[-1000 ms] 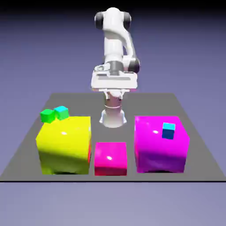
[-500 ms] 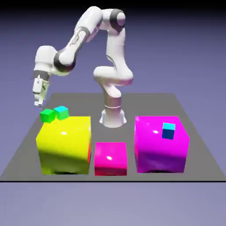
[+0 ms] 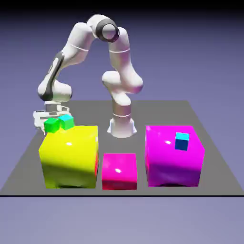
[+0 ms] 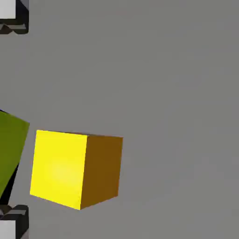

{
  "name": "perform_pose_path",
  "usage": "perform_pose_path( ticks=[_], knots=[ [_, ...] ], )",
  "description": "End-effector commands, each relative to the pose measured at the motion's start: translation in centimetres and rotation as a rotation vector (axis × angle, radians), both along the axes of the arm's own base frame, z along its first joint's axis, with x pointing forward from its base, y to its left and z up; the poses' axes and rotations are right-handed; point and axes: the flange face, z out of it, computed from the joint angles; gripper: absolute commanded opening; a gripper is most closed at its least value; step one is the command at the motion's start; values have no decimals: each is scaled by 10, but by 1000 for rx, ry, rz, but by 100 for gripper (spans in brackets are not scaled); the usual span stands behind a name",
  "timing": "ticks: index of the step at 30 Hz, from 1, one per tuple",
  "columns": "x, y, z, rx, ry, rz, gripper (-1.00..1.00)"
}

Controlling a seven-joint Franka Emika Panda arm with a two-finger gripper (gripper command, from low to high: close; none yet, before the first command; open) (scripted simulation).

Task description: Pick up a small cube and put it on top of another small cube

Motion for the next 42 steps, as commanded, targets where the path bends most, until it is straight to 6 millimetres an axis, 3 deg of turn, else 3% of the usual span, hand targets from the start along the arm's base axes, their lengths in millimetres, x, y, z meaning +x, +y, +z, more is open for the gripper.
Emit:
perform_pose_path(
  ticks=[1,8,9,10,17,19,20,23,29,33,37,39,40,42],
  knots=[
    [0,0,0,0,0,0,0],
    [24,6,-63,0,0,0,0],
    [24,6,-63,0,0,0,-100],
    [24,6,-63,0,0,0,-100],
    [-2,-2,0,-2,4,-1,-100],
    [-20,-28,5,-23,52,-12,-100],
    [-17,-34,12,-21,46,-2,-100],
    [19,-37,50,8,-22,64,-100],
    [71,-27,140,33,-65,198,-100],
    [90,-10,204,15,-29,266,-100],
    [95,13,267,-35,51,300,-100],
    [112,45,267,0,0,362,-100],
    [112,45,267,0,0,362,-100],
    [124,51,237,1,-4,364,-100]
  ],
)
